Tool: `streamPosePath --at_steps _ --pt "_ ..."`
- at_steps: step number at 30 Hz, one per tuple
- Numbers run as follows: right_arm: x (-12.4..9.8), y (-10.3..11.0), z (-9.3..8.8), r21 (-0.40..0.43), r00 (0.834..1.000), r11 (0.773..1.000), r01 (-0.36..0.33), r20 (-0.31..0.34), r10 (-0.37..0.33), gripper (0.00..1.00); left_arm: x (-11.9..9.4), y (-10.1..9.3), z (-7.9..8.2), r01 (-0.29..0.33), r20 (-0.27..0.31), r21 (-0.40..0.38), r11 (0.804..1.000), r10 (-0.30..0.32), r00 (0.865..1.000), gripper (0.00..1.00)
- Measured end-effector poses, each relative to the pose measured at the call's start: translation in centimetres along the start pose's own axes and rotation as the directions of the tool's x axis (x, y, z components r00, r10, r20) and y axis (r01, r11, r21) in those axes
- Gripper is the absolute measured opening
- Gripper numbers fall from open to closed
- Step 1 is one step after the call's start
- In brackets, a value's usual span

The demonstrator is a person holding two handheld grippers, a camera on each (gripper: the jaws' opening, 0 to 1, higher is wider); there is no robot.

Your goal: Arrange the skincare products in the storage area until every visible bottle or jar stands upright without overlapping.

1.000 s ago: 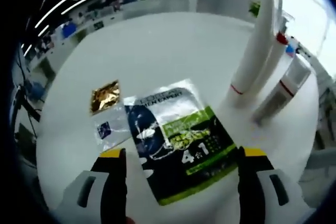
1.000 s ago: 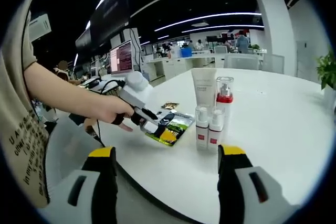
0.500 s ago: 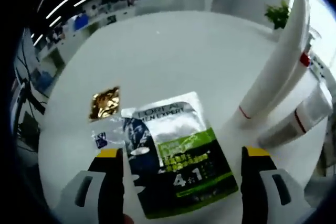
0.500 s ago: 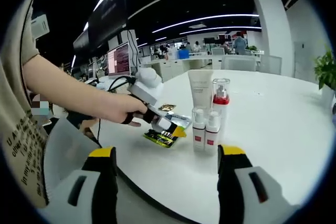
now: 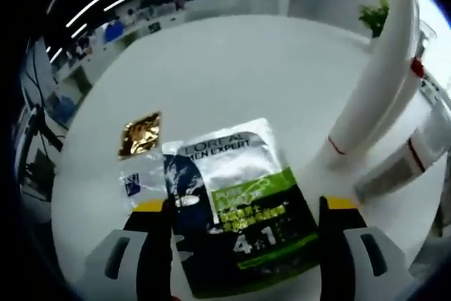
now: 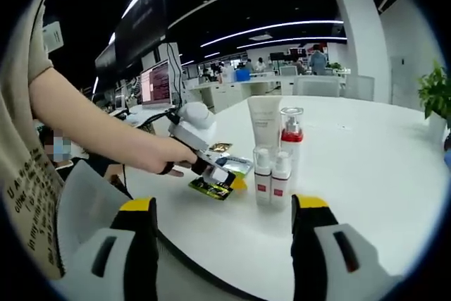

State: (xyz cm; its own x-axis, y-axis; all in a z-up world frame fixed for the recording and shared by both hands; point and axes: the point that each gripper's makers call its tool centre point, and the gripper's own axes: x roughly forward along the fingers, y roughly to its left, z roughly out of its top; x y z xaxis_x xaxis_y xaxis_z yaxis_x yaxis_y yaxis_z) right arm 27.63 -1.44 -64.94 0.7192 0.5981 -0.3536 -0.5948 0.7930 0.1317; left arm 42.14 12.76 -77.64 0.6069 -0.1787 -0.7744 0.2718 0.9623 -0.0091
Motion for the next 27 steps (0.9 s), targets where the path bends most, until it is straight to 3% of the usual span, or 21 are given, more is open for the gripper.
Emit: streamPosePath --at_steps 17,18,20,21,22,24,25,26,27 --pt "-0.1 -0.1 0.0 0.000 1.000 1.000 0.005 0.001 -0.005 0.77 -0.2 -1.7 0.1 0.075 0.060 0.119 0.990 -0.083 0.995 0.48" --pt "-0.1 -0.1 0.0 0.000 1.000 1.000 0.005 0.000 -0.005 0.77 -0.3 -1.8 0.1 0.079 0.066 0.111 0.991 -0.086 0.994 0.44" --pt "-0.1 -0.1 0.0 -0.002 1.000 1.000 0.005 0.001 -0.005 0.77 -0.6 -2.0 0.0 0.106 0.076 0.080 0.991 -0.112 0.991 0.22" --pt "-0.1 -0.1 0.1 -0.001 1.000 1.000 0.005 0.002 -0.005 0.77 -0.5 -2.7 0.1 0.148 0.097 0.078 0.986 -0.155 0.983 0.19" --pt "-0.1 -0.1 0.1 -0.001 1.000 1.000 0.005 0.002 -0.005 0.77 -0.5 -2.4 0.1 0.126 0.096 0.099 0.987 -0.135 0.986 0.19" --pt "-0.1 -0.1 0.0 -0.003 1.000 1.000 0.006 0.000 -0.006 0.77 -0.5 -2.8 0.0 0.139 0.090 0.111 0.984 -0.150 0.985 0.15" --pt "-0.1 -0.1 0.0 -0.004 1.000 1.000 0.007 0.001 -0.007 0.77 -0.6 -3.1 -0.1 0.162 0.084 0.109 0.981 -0.171 0.982 0.05" --pt "-0.2 -0.1 0.1 -0.004 1.000 1.000 0.007 0.002 -0.007 0.77 -0.8 -4.3 -0.8 0.229 0.050 0.103 0.968 -0.235 0.971 0.00" --pt "-0.1 -0.1 0.1 -0.004 1.000 1.000 0.007 0.002 -0.007 0.77 -0.8 -3.3 -0.2 0.156 0.087 0.076 0.985 -0.162 0.983 0.00"
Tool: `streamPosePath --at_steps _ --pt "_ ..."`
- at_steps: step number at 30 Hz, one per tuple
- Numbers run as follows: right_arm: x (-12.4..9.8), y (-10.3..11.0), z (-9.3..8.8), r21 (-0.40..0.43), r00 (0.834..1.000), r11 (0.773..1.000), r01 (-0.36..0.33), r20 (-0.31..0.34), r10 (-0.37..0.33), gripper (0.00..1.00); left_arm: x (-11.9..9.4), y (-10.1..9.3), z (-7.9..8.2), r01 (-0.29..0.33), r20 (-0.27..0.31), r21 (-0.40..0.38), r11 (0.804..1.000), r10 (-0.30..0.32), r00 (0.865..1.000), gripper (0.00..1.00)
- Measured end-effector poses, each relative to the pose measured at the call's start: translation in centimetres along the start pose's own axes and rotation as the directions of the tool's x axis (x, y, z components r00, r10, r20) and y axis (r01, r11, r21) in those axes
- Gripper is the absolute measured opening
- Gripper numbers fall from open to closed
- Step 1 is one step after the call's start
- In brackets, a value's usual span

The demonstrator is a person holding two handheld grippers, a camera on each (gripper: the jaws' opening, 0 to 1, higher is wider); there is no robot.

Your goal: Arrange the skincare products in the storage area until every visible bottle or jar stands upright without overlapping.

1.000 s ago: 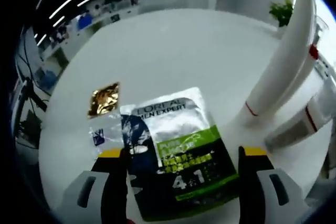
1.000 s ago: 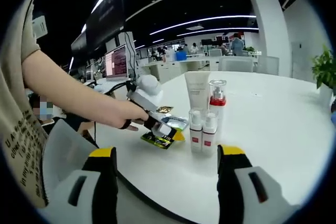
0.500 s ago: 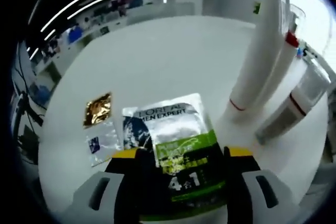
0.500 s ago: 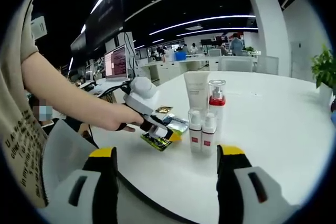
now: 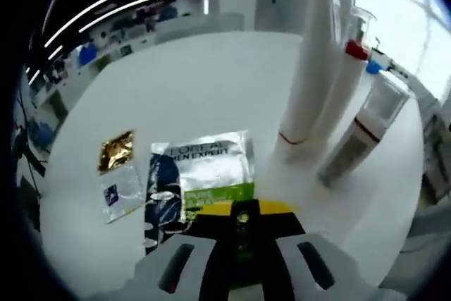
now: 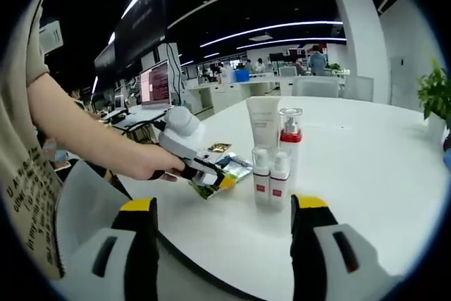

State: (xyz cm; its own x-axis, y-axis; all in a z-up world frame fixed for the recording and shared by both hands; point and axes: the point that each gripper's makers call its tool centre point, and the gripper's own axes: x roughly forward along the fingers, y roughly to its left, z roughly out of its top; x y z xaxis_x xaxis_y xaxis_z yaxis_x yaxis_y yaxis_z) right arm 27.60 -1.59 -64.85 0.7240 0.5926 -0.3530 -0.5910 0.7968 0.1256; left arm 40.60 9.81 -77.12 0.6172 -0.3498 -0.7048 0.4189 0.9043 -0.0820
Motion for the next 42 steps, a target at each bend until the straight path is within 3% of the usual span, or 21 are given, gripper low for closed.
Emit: streamPosePath --at_steps 1,7,9,15,17,19,24,25,29,36,38,39,40,42 --pt "0.0 0.0 0.0 -0.001 1.000 1.000 0.000 -0.001 0.000 0.77 -0.2 -0.5 0.0 0.029 0.005 0.001 1.000 -0.029 1.000 0.00" --pt "0.0 0.2 0.1 -0.007 1.000 1.000 -0.001 -0.002 0.001 0.77 -1.1 -0.4 -0.1 0.061 -0.005 -0.076 0.995 -0.062 0.998 0.00" --pt "0.0 0.2 0.1 -0.008 1.000 1.000 -0.001 -0.003 0.001 0.77 -1.3 -0.6 -0.4 0.075 -0.006 -0.145 0.987 -0.076 0.997 0.00" --pt "0.1 0.4 0.1 -0.010 1.000 1.000 -0.004 -0.007 0.003 0.77 -3.0 -1.1 -1.6 0.112 0.016 -0.216 0.970 -0.111 0.994 0.00" --pt "0.1 0.3 0.0 -0.013 1.000 1.000 -0.004 -0.009 0.004 0.77 -3.6 -1.3 -1.8 0.130 0.037 -0.283 0.950 -0.124 0.992 0.00" --pt "0.2 0.3 0.0 -0.014 1.000 1.000 -0.007 -0.012 0.007 0.77 -4.1 -1.5 -1.6 0.161 0.072 -0.381 0.910 -0.144 0.987 0.00" --pt "0.3 0.6 -0.1 -0.020 1.000 1.000 -0.015 -0.023 0.014 0.77 -5.5 -1.5 -1.4 0.211 0.157 -0.596 0.775 -0.146 0.977 0.00" --pt "0.3 0.6 -0.2 -0.022 1.000 1.000 -0.016 -0.026 0.016 0.76 -5.6 -1.6 -1.4 0.218 0.165 -0.609 0.762 -0.147 0.975 0.00" --pt "0.4 0.7 -0.3 -0.029 0.999 0.999 -0.020 -0.034 0.019 0.77 -6.5 -1.8 -1.0 0.238 0.185 -0.600 0.764 -0.157 0.970 0.00" --pt "0.6 1.1 -0.7 -0.030 0.997 0.999 -0.039 -0.062 0.037 0.78 -7.9 -1.9 -0.1 0.281 0.236 -0.618 0.734 -0.167 0.957 0.00" --pt "0.7 1.3 -0.8 -0.034 0.997 0.998 -0.046 -0.071 0.044 0.78 -7.9 -1.9 -0.3 0.283 0.241 -0.645 0.710 -0.162 0.957 0.00" --pt "0.8 1.5 -0.7 -0.009 0.995 0.999 -0.053 -0.081 0.052 0.79 -8.0 -2.0 -0.4 0.289 0.245 -0.668 0.686 -0.164 0.955 0.00" --pt "0.9 2.2 -0.3 0.060 0.995 0.996 -0.066 -0.077 0.070 0.79 -8.2 -2.1 -0.4 0.295 0.249 -0.672 0.680 -0.168 0.954 0.00" --pt "1.4 3.0 1.5 0.088 0.995 0.991 -0.100 0.009 0.100 0.78 -8.5 -2.5 -0.5 0.302 0.255 -0.679 0.669 -0.171 0.952 0.00"
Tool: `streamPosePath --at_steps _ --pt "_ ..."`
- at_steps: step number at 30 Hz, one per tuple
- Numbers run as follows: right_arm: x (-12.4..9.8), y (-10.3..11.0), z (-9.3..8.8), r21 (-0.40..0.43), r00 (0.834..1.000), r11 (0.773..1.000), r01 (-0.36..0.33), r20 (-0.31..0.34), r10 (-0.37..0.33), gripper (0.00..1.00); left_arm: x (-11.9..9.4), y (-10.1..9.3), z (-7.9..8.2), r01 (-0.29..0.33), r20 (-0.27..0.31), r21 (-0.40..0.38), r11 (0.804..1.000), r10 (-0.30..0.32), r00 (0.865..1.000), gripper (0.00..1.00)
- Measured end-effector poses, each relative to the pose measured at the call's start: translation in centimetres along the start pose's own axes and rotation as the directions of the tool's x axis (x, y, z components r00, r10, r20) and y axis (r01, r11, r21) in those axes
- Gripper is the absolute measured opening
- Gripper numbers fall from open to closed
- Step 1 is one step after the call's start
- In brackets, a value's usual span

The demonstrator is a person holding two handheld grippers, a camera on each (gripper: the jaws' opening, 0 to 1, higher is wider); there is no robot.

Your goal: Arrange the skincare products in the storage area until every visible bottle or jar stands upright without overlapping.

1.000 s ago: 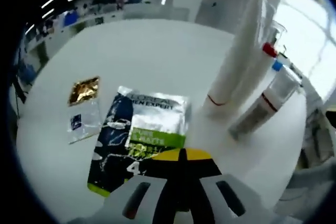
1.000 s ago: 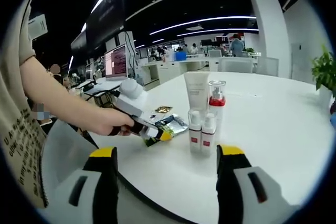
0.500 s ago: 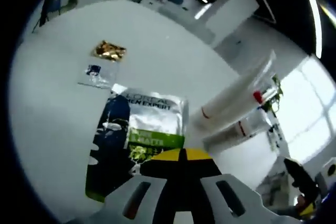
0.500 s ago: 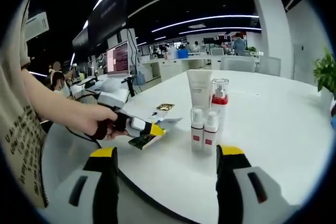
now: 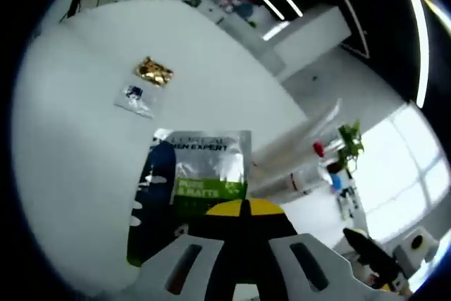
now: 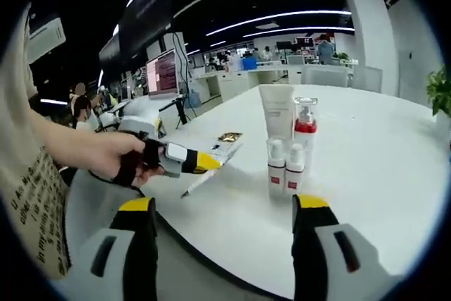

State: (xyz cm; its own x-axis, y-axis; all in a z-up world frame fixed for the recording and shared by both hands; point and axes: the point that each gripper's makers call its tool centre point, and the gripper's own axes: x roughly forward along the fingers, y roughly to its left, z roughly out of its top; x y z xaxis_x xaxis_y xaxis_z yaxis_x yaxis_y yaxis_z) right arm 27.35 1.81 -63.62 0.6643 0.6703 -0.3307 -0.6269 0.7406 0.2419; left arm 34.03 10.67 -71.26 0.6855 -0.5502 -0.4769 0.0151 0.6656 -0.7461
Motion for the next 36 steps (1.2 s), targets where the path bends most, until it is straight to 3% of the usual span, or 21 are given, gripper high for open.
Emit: streamPosePath --at_steps 2,6,14,17,21,26,30,36 --pt "0.8 0.4 -0.2 0.027 1.000 1.000 -0.001 -0.018 0.001 0.76 -0.1 -0.5 -0.2 0.020 0.005 -0.032 0.999 -0.020 1.000 0.00" --pt "2.9 1.3 -2.6 -0.050 0.989 0.998 -0.029 -0.146 0.022 0.67 -0.2 -0.6 -0.8 0.022 0.009 -0.095 0.995 -0.022 1.000 0.00" --pt "4.9 4.4 -4.1 -0.026 0.975 0.993 -0.118 -0.191 0.111 0.60 -0.3 -1.7 -1.4 0.055 0.027 -0.198 0.979 -0.051 0.998 0.00" --pt "5.3 4.3 -4.8 -0.065 0.973 0.993 -0.098 -0.214 0.082 0.61 -0.2 -2.0 -1.9 0.063 0.025 -0.219 0.974 -0.060 0.998 0.00" --pt "6.0 4.1 -5.4 -0.052 0.972 0.995 -0.083 -0.224 0.070 0.58 -0.3 -2.8 -2.3 0.088 0.022 -0.250 0.964 -0.085 0.996 0.00" --pt "7.2 2.7 -6.8 -0.080 0.963 0.996 -0.033 -0.269 0.011 0.40 -0.1 -3.3 -2.5 0.110 0.032 -0.324 0.940 -0.105 0.994 0.00" --pt "7.3 2.1 -7.0 -0.119 0.958 0.993 0.003 -0.283 -0.036 0.16 -0.1 -3.0 -2.6 0.114 0.031 -0.342 0.933 -0.110 0.993 0.00" --pt "7.0 1.6 -7.3 -0.066 0.954 0.997 0.033 -0.296 -0.051 0.10 0.0 -2.8 -2.7 0.126 0.031 -0.376 0.918 -0.123 0.992 0.00"
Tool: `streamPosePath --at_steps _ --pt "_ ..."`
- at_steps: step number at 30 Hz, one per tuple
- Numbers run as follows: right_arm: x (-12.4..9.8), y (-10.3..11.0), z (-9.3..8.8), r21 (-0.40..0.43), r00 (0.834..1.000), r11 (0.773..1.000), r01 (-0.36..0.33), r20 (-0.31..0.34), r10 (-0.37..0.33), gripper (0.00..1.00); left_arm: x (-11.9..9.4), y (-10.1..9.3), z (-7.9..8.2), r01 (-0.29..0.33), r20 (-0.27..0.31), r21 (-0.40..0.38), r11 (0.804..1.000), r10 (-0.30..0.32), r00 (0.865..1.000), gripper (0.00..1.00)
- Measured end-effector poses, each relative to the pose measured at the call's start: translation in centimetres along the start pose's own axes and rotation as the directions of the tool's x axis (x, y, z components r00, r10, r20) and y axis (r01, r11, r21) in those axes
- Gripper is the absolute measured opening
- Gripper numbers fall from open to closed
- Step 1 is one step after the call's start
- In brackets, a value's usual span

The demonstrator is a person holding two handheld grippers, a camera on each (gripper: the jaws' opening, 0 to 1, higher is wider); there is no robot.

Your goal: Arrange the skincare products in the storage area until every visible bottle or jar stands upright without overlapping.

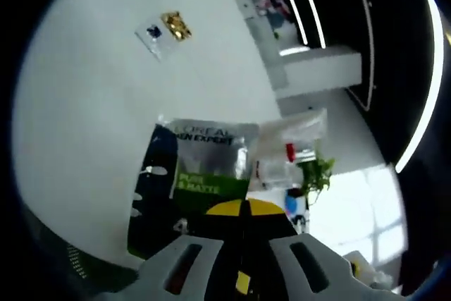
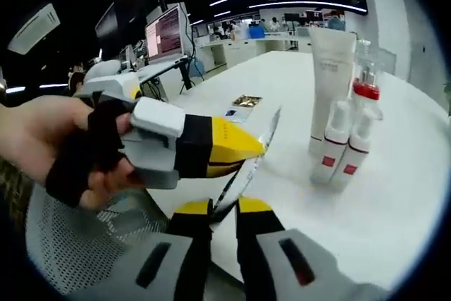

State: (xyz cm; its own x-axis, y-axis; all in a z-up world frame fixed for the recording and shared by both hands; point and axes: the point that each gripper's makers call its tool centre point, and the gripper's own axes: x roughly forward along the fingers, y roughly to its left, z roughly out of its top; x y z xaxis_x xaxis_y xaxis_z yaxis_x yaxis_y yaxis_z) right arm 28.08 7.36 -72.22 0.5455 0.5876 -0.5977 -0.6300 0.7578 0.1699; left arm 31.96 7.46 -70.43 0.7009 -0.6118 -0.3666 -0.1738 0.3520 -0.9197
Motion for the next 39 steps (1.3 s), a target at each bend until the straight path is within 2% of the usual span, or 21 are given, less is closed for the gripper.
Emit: streamPosePath --at_steps 2,8,11,15,23,26,28,30,32,33,34,35,37,38,39 --pt "-0.2 -0.3 -0.3 0.035 1.000 0.999 0.008 -0.009 -0.008 0.08 0.0 0.2 -0.1 0.001 -0.003 -0.036 0.999 -0.001 1.000 0.00" --pt "-0.6 -1.2 -0.6 0.170 1.000 0.985 0.024 -0.012 -0.023 0.03 0.0 0.0 -0.4 0.024 -0.017 -0.055 0.998 -0.025 1.000 0.00" --pt "-0.7 -1.3 -0.6 0.202 1.000 0.979 0.019 -0.007 -0.018 0.01 0.0 -0.3 -0.4 0.038 -0.026 -0.034 0.999 -0.039 0.999 0.00" --pt "-0.7 -1.0 -0.4 0.282 1.000 0.959 -0.013 0.013 0.010 0.01 -0.4 -0.5 -0.2 0.055 -0.033 0.004 0.998 -0.055 0.998 0.01" --pt "-1.0 -0.7 -0.1 0.322 0.999 0.946 -0.043 0.037 0.033 0.01 -1.7 0.4 0.2 0.058 -0.034 0.049 0.997 -0.056 0.998 0.15" --pt "-1.0 0.0 0.0 0.339 0.996 0.937 -0.082 0.048 0.069 0.01 -2.2 1.0 0.3 0.054 -0.034 0.056 0.997 -0.052 0.998 0.20" --pt "-1.1 0.9 0.9 0.385 0.989 0.912 -0.141 0.098 0.111 0.01 -2.8 1.0 0.6 0.068 -0.020 0.045 0.997 -0.067 0.998 0.21" --pt "-1.4 0.9 1.1 0.402 0.987 0.903 -0.152 0.117 0.114 0.01 -3.3 1.3 1.3 0.077 -0.002 0.042 0.996 -0.076 0.997 0.20" --pt "-1.5 1.0 1.5 0.480 0.980 0.858 -0.183 0.154 0.123 0.01 -4.0 1.8 1.8 0.075 0.013 0.045 0.996 -0.076 0.997 0.20" --pt "-1.5 0.8 1.6 0.488 0.980 0.854 -0.183 0.159 0.119 0.01 -4.2 2.1 2.1 0.079 0.025 0.038 0.996 -0.080 0.997 0.20" --pt "-1.6 0.6 1.4 0.478 0.981 0.860 -0.176 0.152 0.117 0.01 -4.5 2.2 2.4 0.084 0.040 0.024 0.996 -0.085 0.996 0.21" --pt "-1.6 0.4 1.4 0.491 0.982 0.855 -0.170 0.152 0.108 0.01 -4.9 2.4 2.6 0.089 0.061 -0.004 0.996 -0.089 0.994 0.21" --pt "-1.7 0.2 1.5 0.527 0.981 0.832 -0.176 0.165 0.103 0.01 -5.3 2.6 3.4 0.106 0.110 -0.073 0.992 -0.098 0.989 0.23" --pt "-1.8 0.1 1.7 0.537 0.980 0.824 -0.180 0.174 0.101 0.01 -5.4 2.4 3.9 0.123 0.132 -0.091 0.988 -0.111 0.985 0.26" --pt "-2.0 0.1 2.1 0.559 0.976 0.807 -0.191 0.194 0.096 0.01 -5.5 2.3 4.0 0.126 0.138 -0.088 0.988 -0.113 0.984 0.27"
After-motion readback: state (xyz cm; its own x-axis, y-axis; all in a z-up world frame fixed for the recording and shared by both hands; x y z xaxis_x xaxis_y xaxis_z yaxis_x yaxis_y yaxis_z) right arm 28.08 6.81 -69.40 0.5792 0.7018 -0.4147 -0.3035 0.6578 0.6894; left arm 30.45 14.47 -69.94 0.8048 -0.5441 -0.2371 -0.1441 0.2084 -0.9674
